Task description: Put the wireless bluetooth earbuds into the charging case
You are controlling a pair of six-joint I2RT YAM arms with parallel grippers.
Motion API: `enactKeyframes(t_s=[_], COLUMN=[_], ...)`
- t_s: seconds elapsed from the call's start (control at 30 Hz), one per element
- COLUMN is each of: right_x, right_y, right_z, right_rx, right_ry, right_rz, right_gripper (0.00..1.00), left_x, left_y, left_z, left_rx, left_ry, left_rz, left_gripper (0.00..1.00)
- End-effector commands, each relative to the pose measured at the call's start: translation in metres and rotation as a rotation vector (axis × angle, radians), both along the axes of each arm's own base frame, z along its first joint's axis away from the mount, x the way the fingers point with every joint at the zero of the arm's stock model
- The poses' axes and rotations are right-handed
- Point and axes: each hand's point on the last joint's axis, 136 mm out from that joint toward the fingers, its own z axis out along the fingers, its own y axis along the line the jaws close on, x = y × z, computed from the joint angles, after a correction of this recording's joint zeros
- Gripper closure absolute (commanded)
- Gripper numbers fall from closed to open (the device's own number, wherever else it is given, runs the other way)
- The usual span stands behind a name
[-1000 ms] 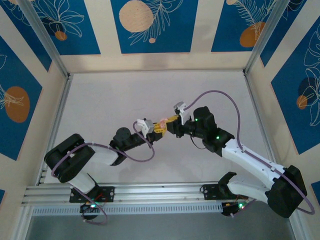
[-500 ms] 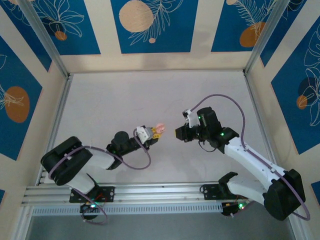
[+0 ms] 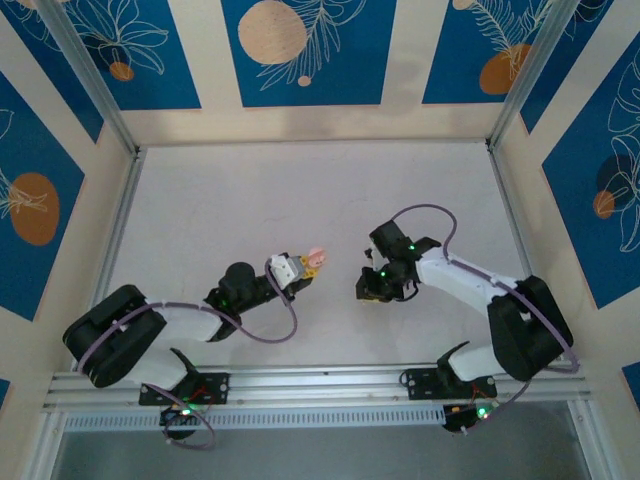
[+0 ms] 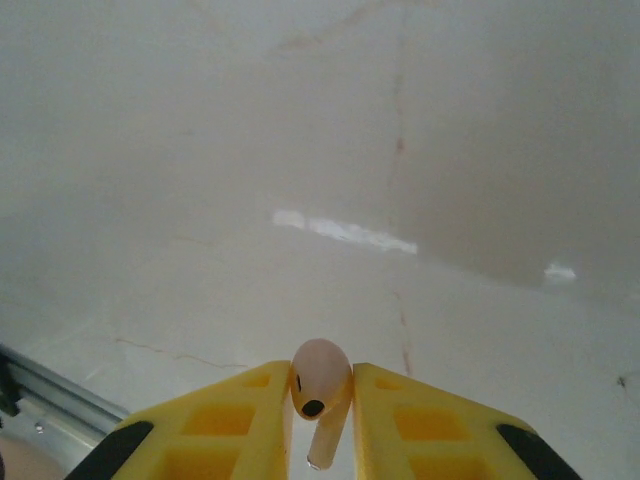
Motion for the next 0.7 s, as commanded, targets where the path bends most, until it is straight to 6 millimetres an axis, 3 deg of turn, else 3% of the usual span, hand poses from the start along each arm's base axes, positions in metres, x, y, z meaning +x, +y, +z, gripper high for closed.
enactKeyframes(t_s=[0.0, 0.43, 0.53, 0.67], right_x=[-0.010, -0.020, -0.018, -0.013], right_y=[-0.006, -0.006, -0.006, -0.003], right_z=[-0.008, -0.028, -0.017, 0.011], right_rx=[-0.098, -0.265, -0.279, -0.246], right_ry=[0.088, 0.195, 0.197, 0.203], right_rz=[-0.008, 0.086, 0.083, 0.045], right_gripper=[0.79, 0.73, 0.67, 0.62], left_x=[0.003, 0.003, 0.002, 0.001], left_y=[0.004, 0.006, 0.007, 0.008], left_z=[0.005, 0.006, 0.006, 0.007], left_rx=[0.008, 0.033, 0.034, 0.040], left_ry=[-0.029, -0.031, -0.030, -0.028], left_rz=[0.013, 0.021, 0.019, 0.020], left_gripper=[0.86, 0.86, 0.86, 0.86])
